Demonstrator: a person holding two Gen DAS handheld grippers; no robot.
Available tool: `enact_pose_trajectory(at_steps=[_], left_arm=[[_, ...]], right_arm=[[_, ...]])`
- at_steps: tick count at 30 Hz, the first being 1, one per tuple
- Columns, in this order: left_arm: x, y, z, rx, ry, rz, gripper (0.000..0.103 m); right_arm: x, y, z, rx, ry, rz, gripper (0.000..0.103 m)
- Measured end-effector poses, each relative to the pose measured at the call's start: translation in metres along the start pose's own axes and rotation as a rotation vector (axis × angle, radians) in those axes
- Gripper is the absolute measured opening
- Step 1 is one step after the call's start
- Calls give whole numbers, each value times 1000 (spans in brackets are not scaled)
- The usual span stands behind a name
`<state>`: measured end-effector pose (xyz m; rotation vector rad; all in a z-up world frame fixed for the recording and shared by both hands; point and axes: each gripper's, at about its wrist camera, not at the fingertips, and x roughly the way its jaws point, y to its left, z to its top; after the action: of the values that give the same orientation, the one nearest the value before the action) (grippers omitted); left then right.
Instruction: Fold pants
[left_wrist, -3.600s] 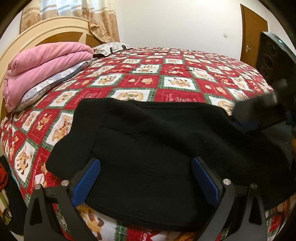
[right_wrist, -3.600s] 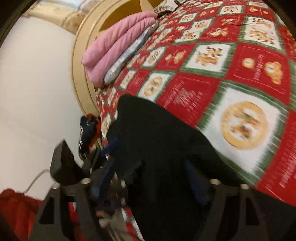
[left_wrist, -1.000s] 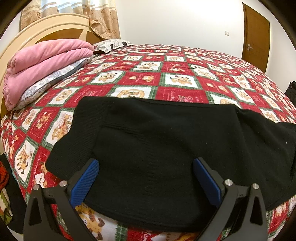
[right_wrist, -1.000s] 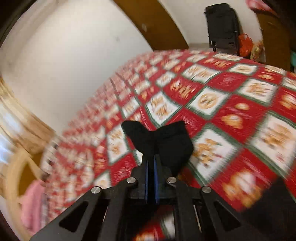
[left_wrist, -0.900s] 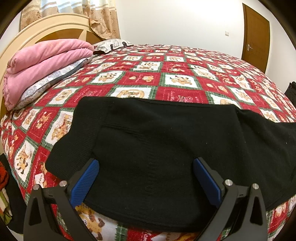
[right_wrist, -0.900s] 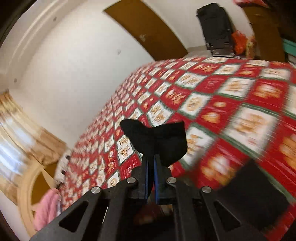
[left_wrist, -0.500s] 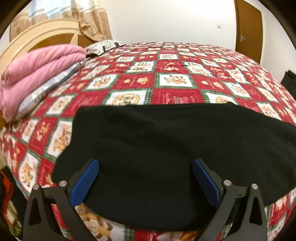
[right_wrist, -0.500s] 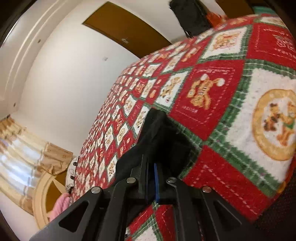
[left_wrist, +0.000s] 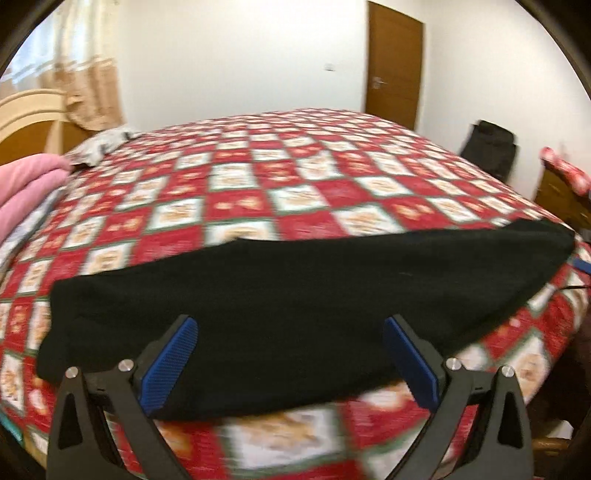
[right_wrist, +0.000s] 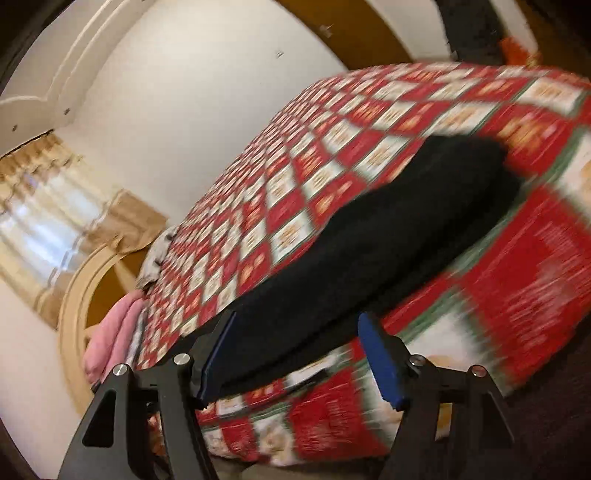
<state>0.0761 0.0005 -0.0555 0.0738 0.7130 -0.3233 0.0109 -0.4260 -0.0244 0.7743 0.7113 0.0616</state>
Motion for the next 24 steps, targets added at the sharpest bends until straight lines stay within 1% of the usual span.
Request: enact_pose_trajectory(at_steps=[2, 4, 5, 6, 8, 11, 13, 14, 16, 17, 19, 20, 21, 22, 24], left_arm=[[1, -18, -4, 26, 4, -28, 103], [3, -34, -8, 65, 5, -28, 103], [5, -41, -9, 84, 5, -31, 103], [7, -48, -11, 96, 10, -40, 103], [11, -57, -15, 115, 28, -62, 103], [14, -65, -24, 143, 16, -58, 103], [20, -66, -29, 164, 31, -39, 103], [22, -65, -31, 164, 44, -37, 103], [23, -62, -34, 144, 55, -56, 103], [22, -60, -34, 131, 53, -67, 103], [16, -53, -34, 117, 35, -69, 103], [13, -49, -34, 110, 25, -63, 103], [12, -46, -34, 103, 20, -59, 103], [10, -41, -35, 91, 16, -52, 103], [6, -29, -34, 56, 13, -42, 103]], right_arm=[[20, 4, -9, -3, 25, -23, 68], [41, 4, -10, -10, 39, -32, 61], [48, 8, -11, -35, 29, -50, 54], [50, 10, -13, -65, 31, -56, 54], [63, 12, -16, -70, 68, -62, 54], [73, 22, -31, -119, 86, -73, 54], [85, 29, -38, -145, 104, -94, 54], [89, 30, -42, -148, 102, -82, 54], [101, 35, -43, -139, 118, -53, 52], [104, 36, -45, -127, 126, -41, 48], [118, 36, -46, -73, 158, 13, 41], [124, 37, -48, -55, 170, 25, 31], [129, 36, -50, -46, 179, 34, 14], [134, 37, -52, -43, 190, 37, 8], [137, 36, -56, -35, 195, 34, 4]])
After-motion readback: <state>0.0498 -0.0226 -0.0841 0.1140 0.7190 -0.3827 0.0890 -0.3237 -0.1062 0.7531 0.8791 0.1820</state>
